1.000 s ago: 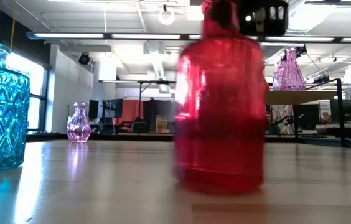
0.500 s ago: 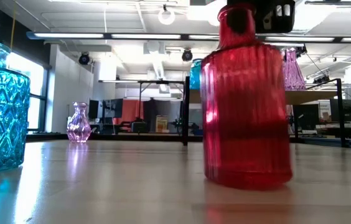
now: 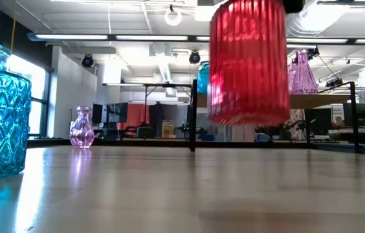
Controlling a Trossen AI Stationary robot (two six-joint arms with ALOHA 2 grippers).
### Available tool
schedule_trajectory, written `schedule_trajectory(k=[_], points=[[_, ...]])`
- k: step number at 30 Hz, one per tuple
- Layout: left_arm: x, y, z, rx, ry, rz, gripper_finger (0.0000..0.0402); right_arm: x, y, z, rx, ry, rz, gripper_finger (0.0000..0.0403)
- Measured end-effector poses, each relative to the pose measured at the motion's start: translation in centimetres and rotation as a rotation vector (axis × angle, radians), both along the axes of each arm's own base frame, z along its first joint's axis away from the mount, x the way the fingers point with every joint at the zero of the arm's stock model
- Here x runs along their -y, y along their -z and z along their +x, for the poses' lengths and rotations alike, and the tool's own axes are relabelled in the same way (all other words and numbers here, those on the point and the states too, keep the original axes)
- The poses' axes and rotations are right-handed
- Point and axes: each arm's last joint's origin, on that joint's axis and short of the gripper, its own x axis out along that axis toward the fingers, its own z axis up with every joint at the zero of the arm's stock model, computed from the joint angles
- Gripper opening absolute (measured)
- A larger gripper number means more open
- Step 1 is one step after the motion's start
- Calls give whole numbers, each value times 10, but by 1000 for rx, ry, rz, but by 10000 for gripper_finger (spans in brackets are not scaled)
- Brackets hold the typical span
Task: Sort vases onto shelf
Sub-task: Put the left red vase on the shelf aligned with the other red vase
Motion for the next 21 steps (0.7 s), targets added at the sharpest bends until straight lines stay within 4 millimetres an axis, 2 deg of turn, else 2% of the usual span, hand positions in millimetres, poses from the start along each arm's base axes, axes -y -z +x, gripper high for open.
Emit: schedule_trajectory(k=[13,21], points=[[-1,0,0,3,4,49,86,41,-44,-31,13,58,-27,0],[-2,0,0,4,31,66,86,75,-75,-59,51,144,-60,0]])
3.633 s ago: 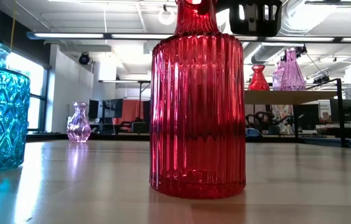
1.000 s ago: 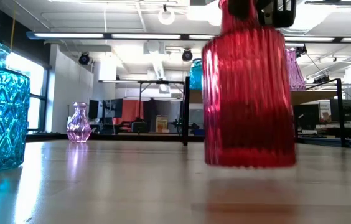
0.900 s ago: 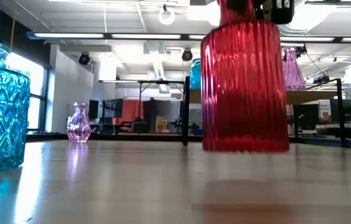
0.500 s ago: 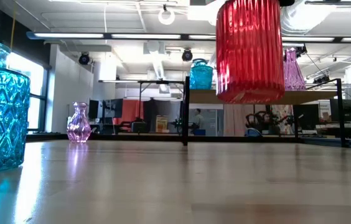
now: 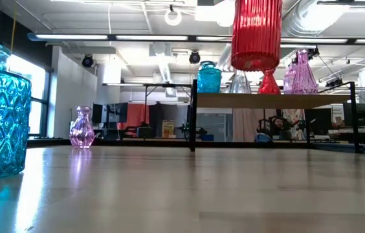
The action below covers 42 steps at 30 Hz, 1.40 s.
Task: Sort vases onto shelf
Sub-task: Put the left red vase on the shelf aligned with the other red vase
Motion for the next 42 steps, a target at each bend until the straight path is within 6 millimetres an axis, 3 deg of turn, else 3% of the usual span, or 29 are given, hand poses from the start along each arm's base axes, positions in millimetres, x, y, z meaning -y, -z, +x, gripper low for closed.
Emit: schedule_trajectory(k=[14,27,42], points=[[-5,0,1,4,80,88,86,67,-31,-50,-30,216,-32,0],[-38,0,3,-3,104,172,86,116,-36,-77,-94,375,-57,0],[-70,-1,1,-9,42,204,86,164,-41,-99,-90,424,-100,0]])
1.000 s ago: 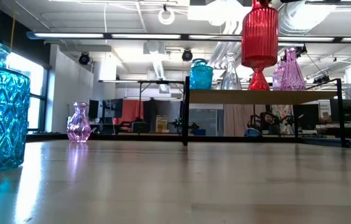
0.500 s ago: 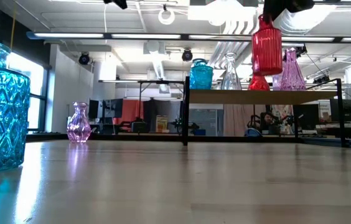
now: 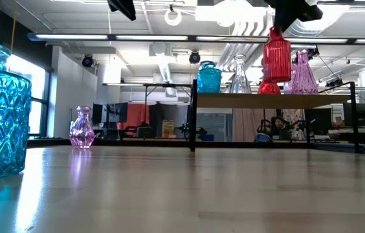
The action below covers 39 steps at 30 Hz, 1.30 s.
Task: Sort vases onto shelf
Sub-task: Put the left red vase on the shelf aligned with the other red vase
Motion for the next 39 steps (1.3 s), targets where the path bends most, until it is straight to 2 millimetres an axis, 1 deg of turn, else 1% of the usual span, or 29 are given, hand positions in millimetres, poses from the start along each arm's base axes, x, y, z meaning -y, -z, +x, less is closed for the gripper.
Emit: schedule_trajectory(k=[5,14,20,26,29,33,39], points=[[-5,0,-1,5,-49,-17,86,18,0,-9,-19,26,-16,0],[-8,0,0,19,-100,-39,86,42,1,-23,-37,97,-38,0],[-8,0,0,21,-108,-44,86,54,-1,-28,25,148,-40,0],[-9,-2,2,55,-114,-17,86,62,0,-29,34,175,-30,0],[-11,-4,4,75,-133,19,86,63,6,-27,31,176,-28,0],[-11,-4,4,75,-136,26,86,68,19,-25,10,180,-9,0],[-11,-4,4,75,-136,27,86,70,21,-23,34,173,-21,0]])
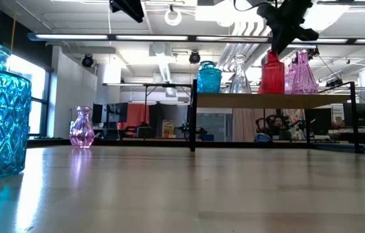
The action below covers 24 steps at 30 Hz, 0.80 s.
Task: Sort vases onto shelf
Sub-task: Put the left red vase on the shelf aligned with the other red vase
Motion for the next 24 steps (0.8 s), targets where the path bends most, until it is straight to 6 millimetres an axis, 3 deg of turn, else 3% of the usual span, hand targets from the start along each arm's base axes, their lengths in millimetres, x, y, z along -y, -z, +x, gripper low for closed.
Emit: schedule_trajectory(k=[24], points=[[0,0,0,6,0,1,86,18,0,-16,9,53,-9,0]])
